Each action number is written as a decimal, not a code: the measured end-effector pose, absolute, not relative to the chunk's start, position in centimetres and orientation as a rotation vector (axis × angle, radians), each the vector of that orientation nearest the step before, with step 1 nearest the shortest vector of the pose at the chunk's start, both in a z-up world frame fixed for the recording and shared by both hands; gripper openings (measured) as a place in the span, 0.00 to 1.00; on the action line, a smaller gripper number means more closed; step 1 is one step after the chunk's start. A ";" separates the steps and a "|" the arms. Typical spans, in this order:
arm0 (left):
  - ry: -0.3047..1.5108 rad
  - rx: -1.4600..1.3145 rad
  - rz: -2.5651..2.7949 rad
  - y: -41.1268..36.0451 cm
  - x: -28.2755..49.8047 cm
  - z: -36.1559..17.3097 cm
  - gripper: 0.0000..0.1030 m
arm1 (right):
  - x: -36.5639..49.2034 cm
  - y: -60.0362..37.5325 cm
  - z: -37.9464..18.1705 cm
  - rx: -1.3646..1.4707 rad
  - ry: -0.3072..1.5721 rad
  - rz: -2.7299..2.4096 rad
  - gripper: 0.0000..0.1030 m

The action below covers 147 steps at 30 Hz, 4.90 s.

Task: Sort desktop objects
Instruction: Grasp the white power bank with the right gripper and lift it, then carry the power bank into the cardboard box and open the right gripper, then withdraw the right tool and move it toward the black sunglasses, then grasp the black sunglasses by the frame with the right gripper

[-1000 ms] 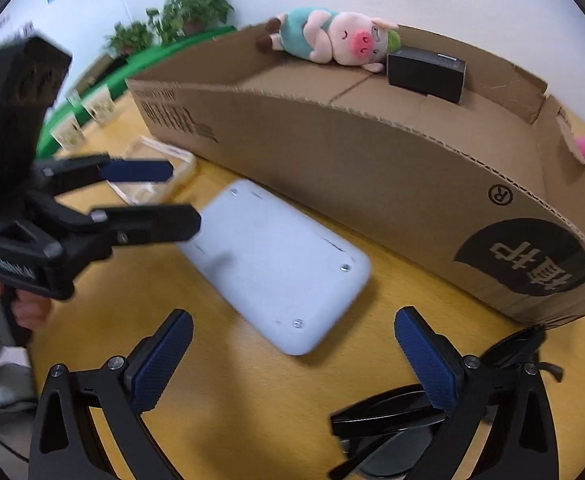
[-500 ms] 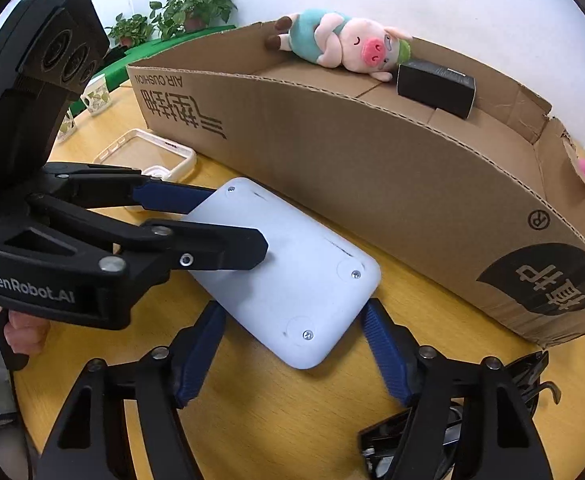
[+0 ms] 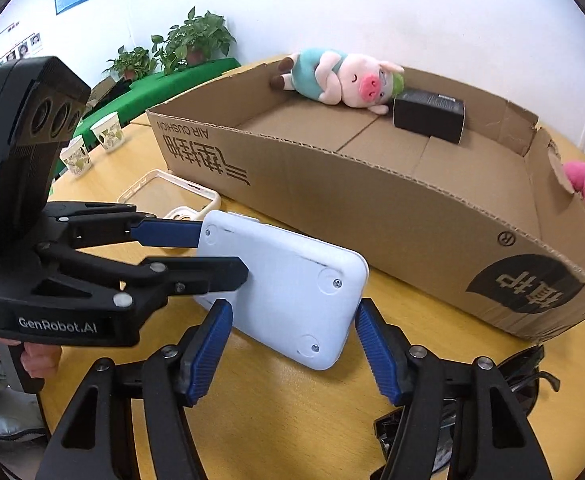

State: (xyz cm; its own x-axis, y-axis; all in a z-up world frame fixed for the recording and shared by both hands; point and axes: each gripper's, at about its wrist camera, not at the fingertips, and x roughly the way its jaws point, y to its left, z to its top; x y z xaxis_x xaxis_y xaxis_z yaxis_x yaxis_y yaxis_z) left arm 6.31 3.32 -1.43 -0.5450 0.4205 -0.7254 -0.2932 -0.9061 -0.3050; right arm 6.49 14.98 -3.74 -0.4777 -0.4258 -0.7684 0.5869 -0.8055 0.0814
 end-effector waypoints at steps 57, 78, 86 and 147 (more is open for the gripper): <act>-0.124 -1.112 2.693 -5.0 -14.0 7.6 0.42 | -17.2 5.6 2.8 1.035 -0.018 -2.243 0.61; -0.033 -1.569 2.627 -6.7 -19.3 2.4 0.35 | -24.4 1.7 -6.7 1.493 -0.141 -1.969 0.58; 0.054 -1.371 2.800 -7.0 -14.1 7.3 0.41 | -19.0 5.7 0.1 1.222 -0.002 -2.228 0.82; -0.067 -1.105 2.453 9.0 6.1 3.2 0.84 | 7.2 27.4 -5.0 1.277 -0.341 -2.467 0.60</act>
